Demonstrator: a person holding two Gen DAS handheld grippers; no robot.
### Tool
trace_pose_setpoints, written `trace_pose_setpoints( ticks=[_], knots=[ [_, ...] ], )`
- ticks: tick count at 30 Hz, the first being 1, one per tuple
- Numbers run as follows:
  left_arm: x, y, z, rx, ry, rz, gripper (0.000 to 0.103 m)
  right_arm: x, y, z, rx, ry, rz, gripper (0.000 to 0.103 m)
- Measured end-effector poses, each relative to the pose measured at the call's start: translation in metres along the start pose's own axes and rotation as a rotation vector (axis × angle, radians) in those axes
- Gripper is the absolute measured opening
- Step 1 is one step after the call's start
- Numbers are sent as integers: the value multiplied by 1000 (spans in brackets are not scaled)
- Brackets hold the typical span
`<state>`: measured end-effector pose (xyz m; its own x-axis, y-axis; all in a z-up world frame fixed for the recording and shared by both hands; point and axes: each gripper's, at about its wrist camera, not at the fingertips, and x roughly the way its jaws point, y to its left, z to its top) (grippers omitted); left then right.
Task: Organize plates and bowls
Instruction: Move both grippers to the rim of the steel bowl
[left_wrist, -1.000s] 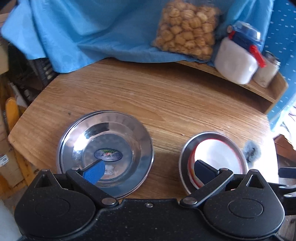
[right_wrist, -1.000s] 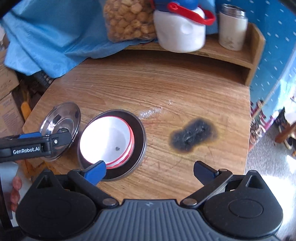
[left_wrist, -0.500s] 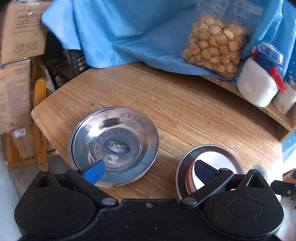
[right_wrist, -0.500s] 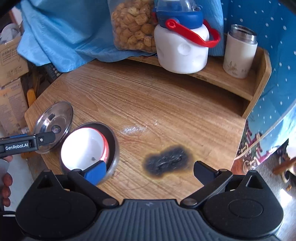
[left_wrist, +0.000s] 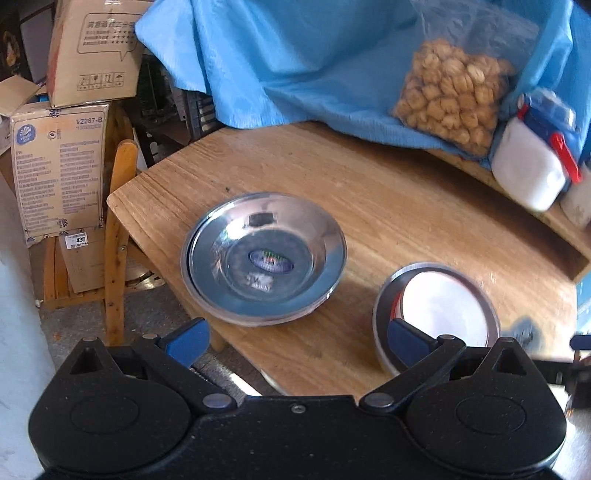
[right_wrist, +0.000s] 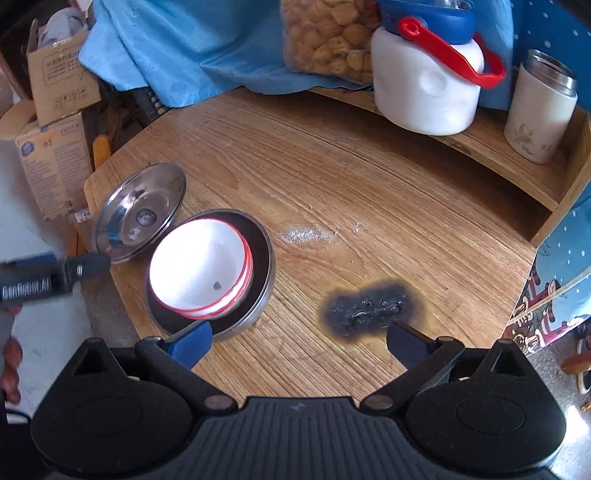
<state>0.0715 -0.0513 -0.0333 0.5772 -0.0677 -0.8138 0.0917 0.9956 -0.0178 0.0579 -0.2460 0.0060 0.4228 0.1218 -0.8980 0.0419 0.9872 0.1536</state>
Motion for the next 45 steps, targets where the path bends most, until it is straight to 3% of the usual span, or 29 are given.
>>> trace_pose_setpoints(
  ticks=[9, 17, 25, 45],
  knots=[
    [14, 2, -14, -8, 60, -62, 102, 7, -1, -3, 17, 15, -79, 103],
    [23, -2, -11, 8, 50, -98, 102, 10, 4, 2, 2, 24, -100, 103],
    [30, -13, -4, 69, 45, -104, 102, 14, 17, 6, -50, 6, -110, 103],
    [47, -15, -6, 83, 114, -71, 102, 42, 16, 9, -24, 37, -128, 103]
  ],
)
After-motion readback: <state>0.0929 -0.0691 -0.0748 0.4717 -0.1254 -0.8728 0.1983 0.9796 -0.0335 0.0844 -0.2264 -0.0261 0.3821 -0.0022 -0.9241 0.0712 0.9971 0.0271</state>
